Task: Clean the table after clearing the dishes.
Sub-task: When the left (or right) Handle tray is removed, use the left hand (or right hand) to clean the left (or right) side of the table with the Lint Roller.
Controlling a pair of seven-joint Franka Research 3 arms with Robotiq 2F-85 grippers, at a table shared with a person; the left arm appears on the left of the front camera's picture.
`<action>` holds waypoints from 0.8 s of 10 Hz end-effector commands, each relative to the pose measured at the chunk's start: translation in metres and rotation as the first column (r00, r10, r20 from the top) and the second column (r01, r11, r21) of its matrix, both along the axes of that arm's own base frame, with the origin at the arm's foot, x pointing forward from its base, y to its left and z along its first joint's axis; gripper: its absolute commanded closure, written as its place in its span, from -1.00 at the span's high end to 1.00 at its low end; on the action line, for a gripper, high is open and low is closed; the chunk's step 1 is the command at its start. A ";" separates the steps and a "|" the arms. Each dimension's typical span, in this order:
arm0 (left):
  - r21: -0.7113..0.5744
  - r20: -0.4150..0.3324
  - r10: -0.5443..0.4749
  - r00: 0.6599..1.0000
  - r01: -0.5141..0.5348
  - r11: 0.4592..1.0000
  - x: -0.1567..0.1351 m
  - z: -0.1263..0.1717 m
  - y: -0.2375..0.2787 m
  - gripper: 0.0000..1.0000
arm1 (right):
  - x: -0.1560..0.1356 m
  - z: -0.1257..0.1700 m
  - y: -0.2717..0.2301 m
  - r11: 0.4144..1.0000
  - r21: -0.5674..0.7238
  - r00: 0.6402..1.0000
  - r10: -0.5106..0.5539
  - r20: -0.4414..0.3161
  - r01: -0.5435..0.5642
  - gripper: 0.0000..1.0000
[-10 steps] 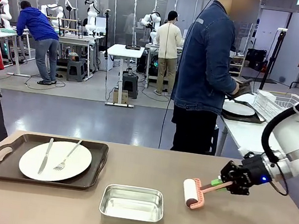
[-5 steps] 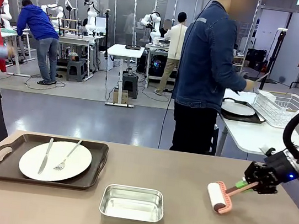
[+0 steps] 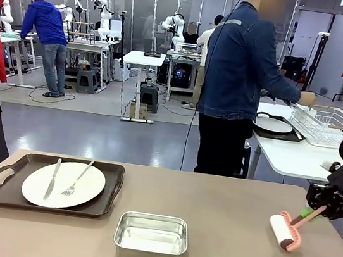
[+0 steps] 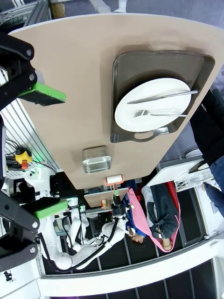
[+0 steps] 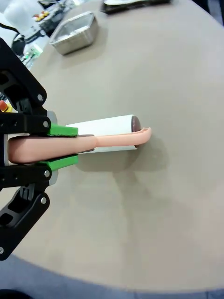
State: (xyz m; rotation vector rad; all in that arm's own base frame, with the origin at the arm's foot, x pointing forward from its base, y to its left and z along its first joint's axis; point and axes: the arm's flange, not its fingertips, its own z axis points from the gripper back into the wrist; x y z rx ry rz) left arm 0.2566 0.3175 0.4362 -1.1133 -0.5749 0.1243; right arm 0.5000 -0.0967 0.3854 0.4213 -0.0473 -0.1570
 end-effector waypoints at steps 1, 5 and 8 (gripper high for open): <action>-0.007 0.015 0.002 1.000 -0.002 1.000 -0.002 0.002 0.002 1.00 | -0.011 -0.025 -0.014 0.972 -0.231 0.996 -0.060 -0.068 0.043 -0.59; -0.007 0.015 0.002 1.000 -0.002 1.000 -0.002 0.002 0.002 1.00 | -0.035 0.055 0.006 0.960 -0.274 0.996 -0.037 0.086 0.060 -0.59; -0.007 0.015 0.002 1.000 -0.002 1.000 -0.002 0.002 0.002 1.00 | -0.052 0.109 0.022 0.936 -0.343 0.984 -0.014 0.179 0.075 -0.59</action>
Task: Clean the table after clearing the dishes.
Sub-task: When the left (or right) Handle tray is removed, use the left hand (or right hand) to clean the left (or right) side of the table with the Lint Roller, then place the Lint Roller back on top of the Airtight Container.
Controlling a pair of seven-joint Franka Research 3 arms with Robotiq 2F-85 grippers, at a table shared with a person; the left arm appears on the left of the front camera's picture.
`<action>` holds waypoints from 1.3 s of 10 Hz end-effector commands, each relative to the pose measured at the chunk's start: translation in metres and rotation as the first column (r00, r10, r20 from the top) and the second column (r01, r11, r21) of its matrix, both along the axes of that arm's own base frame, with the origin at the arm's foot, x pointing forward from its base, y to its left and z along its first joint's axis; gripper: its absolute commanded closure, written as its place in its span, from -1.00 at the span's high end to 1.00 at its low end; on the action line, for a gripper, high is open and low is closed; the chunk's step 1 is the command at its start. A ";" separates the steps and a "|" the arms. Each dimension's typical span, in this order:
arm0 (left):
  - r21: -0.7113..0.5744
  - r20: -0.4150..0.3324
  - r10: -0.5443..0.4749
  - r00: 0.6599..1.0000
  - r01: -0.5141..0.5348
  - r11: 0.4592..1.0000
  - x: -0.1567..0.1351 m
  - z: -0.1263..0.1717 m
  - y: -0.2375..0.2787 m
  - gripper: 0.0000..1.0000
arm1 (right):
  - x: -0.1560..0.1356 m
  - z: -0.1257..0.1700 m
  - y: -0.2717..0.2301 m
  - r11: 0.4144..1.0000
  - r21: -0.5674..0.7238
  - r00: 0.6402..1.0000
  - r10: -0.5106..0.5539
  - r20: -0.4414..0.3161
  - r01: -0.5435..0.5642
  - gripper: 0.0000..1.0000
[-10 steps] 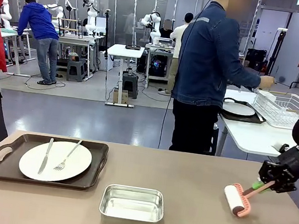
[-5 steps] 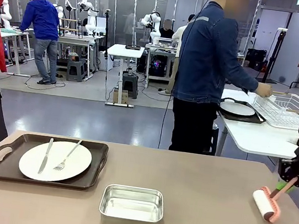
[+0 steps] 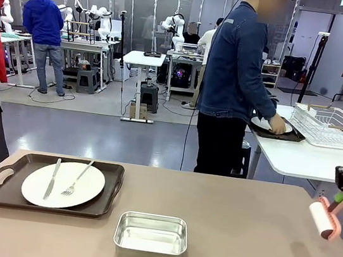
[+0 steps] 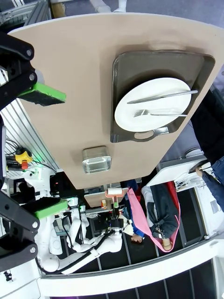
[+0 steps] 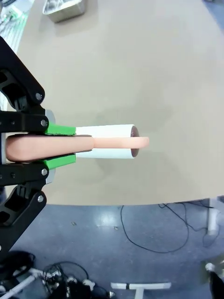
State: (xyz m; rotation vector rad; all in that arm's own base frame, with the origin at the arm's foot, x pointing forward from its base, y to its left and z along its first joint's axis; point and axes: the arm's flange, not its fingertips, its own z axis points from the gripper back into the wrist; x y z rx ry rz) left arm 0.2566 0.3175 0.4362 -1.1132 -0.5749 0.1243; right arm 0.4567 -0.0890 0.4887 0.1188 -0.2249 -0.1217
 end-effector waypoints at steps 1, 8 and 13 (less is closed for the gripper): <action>-0.007 0.015 0.002 1.000 -0.002 1.000 -0.002 0.002 0.002 1.00 | -0.007 0.008 0.020 1.000 -0.027 1.000 -0.010 0.011 0.010 -0.59; -0.007 0.015 0.002 1.000 -0.002 1.000 -0.002 0.002 0.002 1.00 | 0.000 0.000 0.000 1.000 0.000 1.000 0.000 0.000 0.000 -0.59; -0.007 0.015 0.002 1.000 -0.002 1.000 -0.002 0.002 0.002 1.00 | 0.000 0.000 0.000 1.000 0.000 1.000 0.000 0.000 0.000 -0.59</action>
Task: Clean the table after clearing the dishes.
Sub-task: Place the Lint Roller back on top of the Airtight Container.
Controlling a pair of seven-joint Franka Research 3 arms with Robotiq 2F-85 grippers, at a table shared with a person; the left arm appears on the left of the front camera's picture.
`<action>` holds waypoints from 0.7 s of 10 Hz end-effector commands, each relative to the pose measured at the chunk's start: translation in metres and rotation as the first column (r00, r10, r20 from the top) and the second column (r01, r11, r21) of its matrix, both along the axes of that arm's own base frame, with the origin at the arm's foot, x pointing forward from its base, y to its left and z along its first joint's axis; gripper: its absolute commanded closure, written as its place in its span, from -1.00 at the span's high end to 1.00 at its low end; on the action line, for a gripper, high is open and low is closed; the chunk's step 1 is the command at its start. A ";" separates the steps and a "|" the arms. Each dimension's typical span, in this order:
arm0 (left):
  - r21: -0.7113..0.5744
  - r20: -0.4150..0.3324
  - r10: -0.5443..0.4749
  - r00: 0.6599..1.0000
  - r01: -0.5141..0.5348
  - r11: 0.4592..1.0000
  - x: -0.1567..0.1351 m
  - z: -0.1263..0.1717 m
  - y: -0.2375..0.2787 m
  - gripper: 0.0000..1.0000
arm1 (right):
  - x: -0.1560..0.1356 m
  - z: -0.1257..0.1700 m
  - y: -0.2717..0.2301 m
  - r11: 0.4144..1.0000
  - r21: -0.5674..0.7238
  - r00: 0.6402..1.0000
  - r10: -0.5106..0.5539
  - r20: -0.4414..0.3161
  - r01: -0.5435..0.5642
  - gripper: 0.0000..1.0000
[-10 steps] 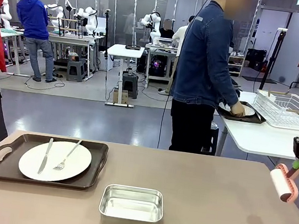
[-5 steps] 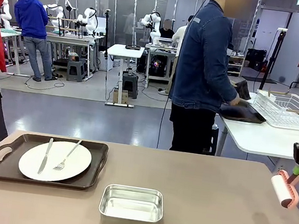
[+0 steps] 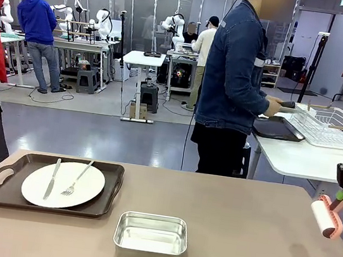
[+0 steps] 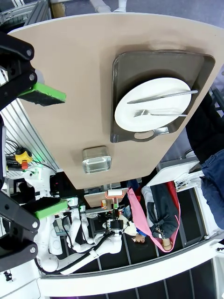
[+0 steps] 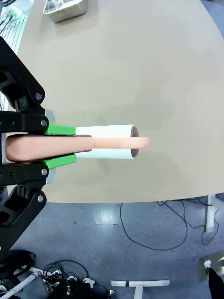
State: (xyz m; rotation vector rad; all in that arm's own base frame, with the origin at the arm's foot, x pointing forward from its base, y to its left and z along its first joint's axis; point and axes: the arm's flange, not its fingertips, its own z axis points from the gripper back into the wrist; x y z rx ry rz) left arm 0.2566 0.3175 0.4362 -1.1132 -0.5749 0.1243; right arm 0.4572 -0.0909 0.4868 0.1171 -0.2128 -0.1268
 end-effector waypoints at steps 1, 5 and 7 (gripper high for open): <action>-0.007 0.015 0.002 1.000 -0.002 1.000 -0.002 0.002 0.002 1.00 | -0.001 0.002 0.002 1.000 0.000 1.000 0.005 0.012 -0.005 -0.59; -0.007 0.015 0.002 1.000 -0.002 1.000 -0.002 0.002 0.002 1.00 | 0.000 0.000 0.000 1.000 0.000 1.000 0.000 0.000 0.000 -0.59; -0.007 0.015 0.002 1.000 -0.002 1.000 -0.002 0.002 0.002 1.00 | 0.009 0.035 0.071 0.968 -0.215 0.991 0.134 -0.007 -0.132 -0.59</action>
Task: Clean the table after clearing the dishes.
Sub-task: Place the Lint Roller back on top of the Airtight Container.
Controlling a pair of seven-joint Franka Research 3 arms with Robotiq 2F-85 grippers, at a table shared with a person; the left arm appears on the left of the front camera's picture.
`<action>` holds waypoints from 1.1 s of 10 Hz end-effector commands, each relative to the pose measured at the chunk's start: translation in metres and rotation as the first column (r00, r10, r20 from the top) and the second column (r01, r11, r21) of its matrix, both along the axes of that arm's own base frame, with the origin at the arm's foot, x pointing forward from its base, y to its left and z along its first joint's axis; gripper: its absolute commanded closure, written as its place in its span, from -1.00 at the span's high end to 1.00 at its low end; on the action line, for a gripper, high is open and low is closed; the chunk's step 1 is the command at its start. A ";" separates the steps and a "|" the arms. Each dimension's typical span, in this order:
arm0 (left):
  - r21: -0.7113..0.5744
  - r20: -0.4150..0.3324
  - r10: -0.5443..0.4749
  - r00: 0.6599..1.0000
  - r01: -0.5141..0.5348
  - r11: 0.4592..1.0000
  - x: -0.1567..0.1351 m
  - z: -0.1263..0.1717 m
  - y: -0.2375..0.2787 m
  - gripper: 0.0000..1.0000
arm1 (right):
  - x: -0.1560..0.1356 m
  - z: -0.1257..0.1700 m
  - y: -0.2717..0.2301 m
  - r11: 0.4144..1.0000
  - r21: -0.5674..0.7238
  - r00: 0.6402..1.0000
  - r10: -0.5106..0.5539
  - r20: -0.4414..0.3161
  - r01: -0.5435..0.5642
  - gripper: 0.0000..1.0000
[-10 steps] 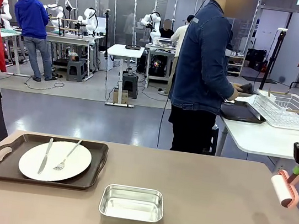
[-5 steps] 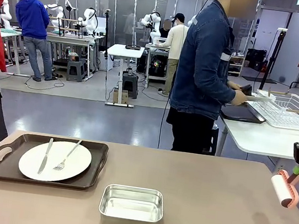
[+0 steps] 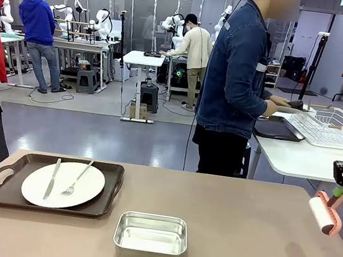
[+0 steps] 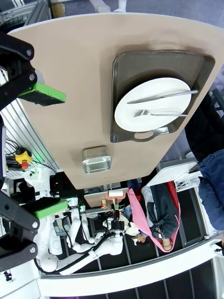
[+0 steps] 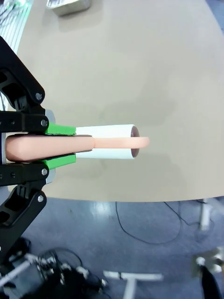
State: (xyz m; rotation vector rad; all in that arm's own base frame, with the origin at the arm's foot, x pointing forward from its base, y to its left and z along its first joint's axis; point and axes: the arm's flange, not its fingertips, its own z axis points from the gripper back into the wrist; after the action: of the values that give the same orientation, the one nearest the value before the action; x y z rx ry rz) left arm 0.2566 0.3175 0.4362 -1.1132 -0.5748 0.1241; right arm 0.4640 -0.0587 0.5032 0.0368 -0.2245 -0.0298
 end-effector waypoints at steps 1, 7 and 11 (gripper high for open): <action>-0.007 0.015 0.002 1.000 -0.002 1.000 -0.002 0.002 0.002 1.00 | -0.006 0.036 0.091 0.974 -0.164 0.984 0.170 0.058 -0.158 -0.59; -0.007 0.015 0.002 1.000 -0.002 1.000 -0.002 0.002 0.002 1.00 | -0.092 0.065 0.315 0.519 -0.311 0.534 0.844 0.042 -0.796 -0.59; -0.007 0.015 0.002 1.000 -0.002 1.000 -0.002 0.002 0.002 1.00 | -0.130 0.051 0.382 0.290 -0.257 0.305 0.952 -0.021 -0.922 -0.59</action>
State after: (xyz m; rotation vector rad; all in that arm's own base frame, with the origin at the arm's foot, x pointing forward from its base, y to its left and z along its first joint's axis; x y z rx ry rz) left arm 0.2564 0.3177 0.4362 -1.1129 -0.5752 0.1249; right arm 0.3283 0.3345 0.5454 -0.0763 -0.3364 1.2446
